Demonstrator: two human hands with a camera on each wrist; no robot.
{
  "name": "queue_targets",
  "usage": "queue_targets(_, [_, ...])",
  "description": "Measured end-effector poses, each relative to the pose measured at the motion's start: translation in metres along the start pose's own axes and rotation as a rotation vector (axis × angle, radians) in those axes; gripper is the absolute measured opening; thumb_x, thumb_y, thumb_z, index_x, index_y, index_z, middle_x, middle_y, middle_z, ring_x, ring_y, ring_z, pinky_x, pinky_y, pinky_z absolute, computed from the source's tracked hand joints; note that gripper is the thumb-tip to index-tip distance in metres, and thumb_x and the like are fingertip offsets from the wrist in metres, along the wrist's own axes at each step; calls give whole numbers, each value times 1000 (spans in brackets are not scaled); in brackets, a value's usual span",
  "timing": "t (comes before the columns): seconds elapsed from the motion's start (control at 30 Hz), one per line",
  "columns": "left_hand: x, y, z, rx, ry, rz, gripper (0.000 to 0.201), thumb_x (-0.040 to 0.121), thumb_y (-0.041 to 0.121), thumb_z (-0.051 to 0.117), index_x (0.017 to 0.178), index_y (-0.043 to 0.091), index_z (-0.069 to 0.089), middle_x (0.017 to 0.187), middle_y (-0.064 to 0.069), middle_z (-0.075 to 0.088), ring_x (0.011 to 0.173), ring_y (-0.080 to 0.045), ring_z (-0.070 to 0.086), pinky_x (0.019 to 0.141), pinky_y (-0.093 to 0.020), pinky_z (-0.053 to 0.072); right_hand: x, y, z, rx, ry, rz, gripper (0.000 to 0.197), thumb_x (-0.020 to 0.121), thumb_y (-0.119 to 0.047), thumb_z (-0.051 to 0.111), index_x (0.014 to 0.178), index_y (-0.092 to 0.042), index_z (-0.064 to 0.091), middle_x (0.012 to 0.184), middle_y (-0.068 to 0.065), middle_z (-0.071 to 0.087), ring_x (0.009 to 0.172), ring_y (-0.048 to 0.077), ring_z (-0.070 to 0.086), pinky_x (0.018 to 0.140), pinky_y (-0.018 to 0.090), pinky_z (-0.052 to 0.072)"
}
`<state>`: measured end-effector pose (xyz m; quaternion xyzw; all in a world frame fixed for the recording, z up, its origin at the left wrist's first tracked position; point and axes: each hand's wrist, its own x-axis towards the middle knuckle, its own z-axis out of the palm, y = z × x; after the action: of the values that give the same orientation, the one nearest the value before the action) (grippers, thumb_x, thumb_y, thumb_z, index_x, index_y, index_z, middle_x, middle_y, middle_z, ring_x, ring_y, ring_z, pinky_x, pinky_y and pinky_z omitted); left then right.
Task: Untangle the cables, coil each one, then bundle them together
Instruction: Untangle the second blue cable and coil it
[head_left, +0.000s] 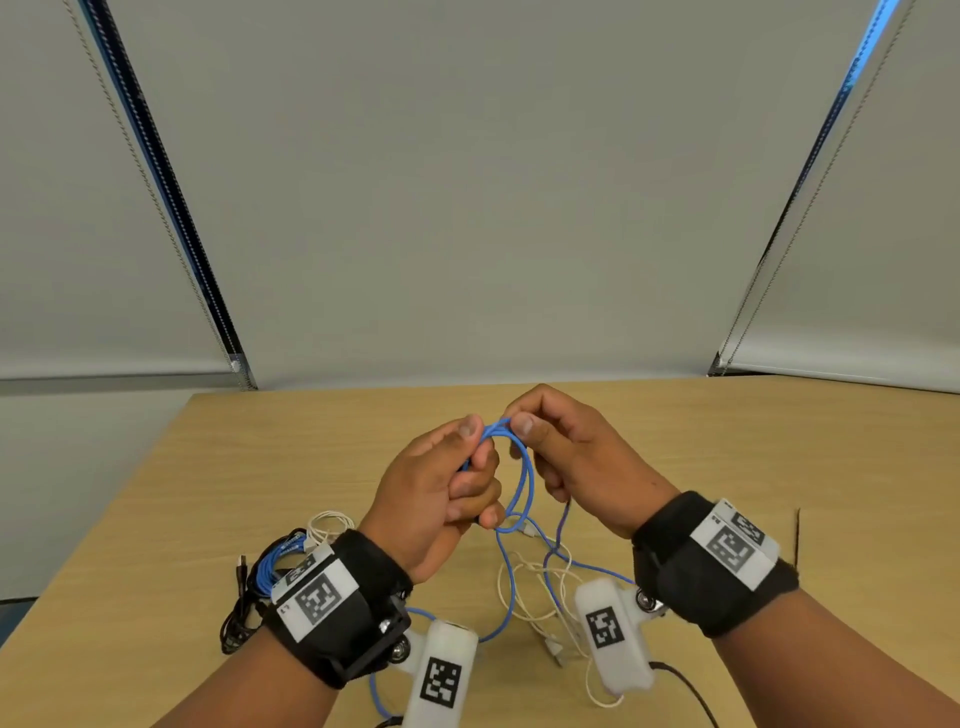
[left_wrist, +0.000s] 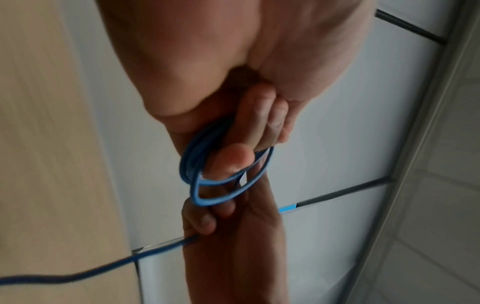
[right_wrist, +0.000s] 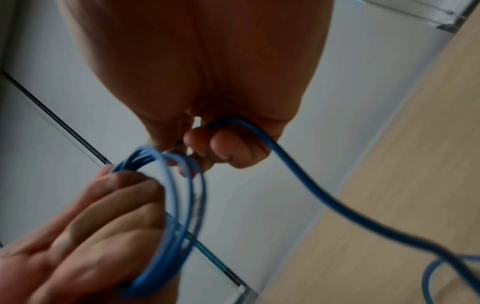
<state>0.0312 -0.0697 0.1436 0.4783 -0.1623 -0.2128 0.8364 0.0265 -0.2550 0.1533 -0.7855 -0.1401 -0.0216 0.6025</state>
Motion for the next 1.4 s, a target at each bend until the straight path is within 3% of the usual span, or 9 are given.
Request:
queue_targets(0.13, [3, 15, -5, -160, -11, 82, 37, 102, 38, 46, 73, 15, 52, 53, 2, 40, 42, -13, 42, 58, -37, 56, 4, 5, -16, 48, -5, 37, 17, 96, -31, 58, 94, -18, 69, 70, -1, 58, 54, 15, 45, 51, 28, 43])
queue_targets(0.23, [9, 30, -6, -316, -32, 163, 43, 102, 43, 40, 73, 16, 55, 80, -8, 72, 81, -25, 73, 71, -44, 61, 3, 14, -14, 117, -57, 82, 21, 99, -33, 56, 97, -18, 71, 66, -1, 52, 51, 13, 42, 51, 28, 41])
queue_targets(0.4, [18, 45, 0, -152, 100, 375, 32, 104, 35, 40, 84, 13, 49, 133, -21, 64, 126, -34, 61, 91, -51, 57, -3, 18, 4, 3, -202, 132, 23, 105, -33, 49, 106, -23, 69, 64, -6, 51, 52, 12, 42, 52, 26, 42])
queue_targets(0.57, [21, 31, -5, 242, 280, 386, 20, 104, 19, 43, 88, 12, 52, 128, -13, 69, 123, -23, 64, 103, -56, 49, -5, 7, 14, -340, -238, 31, 19, 104, -28, 54, 110, -24, 71, 74, -32, 62, 71, -8, 57, 67, 6, 39])
queue_targets(0.77, [22, 17, -20, 304, 353, 269, 23, 107, 25, 42, 98, 7, 54, 117, -10, 74, 112, -22, 70, 89, -45, 58, -12, -2, 27, -502, -267, 6, 17, 99, -32, 59, 109, -25, 71, 54, -16, 53, 56, 1, 50, 60, 18, 38])
queue_targets(0.93, [12, -11, -23, 1034, 252, 117, 32, 105, 23, 42, 75, 22, 53, 68, 2, 68, 62, -8, 64, 59, -26, 48, -4, -15, 24, -742, -192, -80, 16, 91, -38, 68, 85, -24, 72, 58, -13, 56, 57, 5, 49, 63, 32, 45])
queue_targets(1.17, [0, -19, -29, 467, 61, -253, 40, 104, 30, 44, 68, 16, 57, 46, 3, 35, 37, -16, 30, 45, -26, 31, -2, -8, 15, -608, -100, -96, 25, 84, -36, 77, 95, -29, 56, 88, -12, 59, 81, 5, 56, 74, 28, 48])
queue_targets(1.27, [-2, -17, -35, 215, 52, -264, 39, 99, 38, 53, 72, 11, 63, 50, 0, 31, 39, -16, 33, 46, -27, 36, -3, 1, 18, -494, -109, -67, 21, 93, -37, 68, 112, -27, 65, 101, -12, 68, 96, 3, 62, 85, 23, 48])
queue_targets(1.4, [-3, -20, -39, 62, -12, -193, 23, 90, 22, 65, 90, 0, 67, 60, -5, 41, 52, -19, 47, 55, -32, 48, -5, 9, 19, -382, -101, -29, 12, 100, -29, 59, 95, -22, 68, 85, -8, 71, 78, 7, 64, 77, 37, 55])
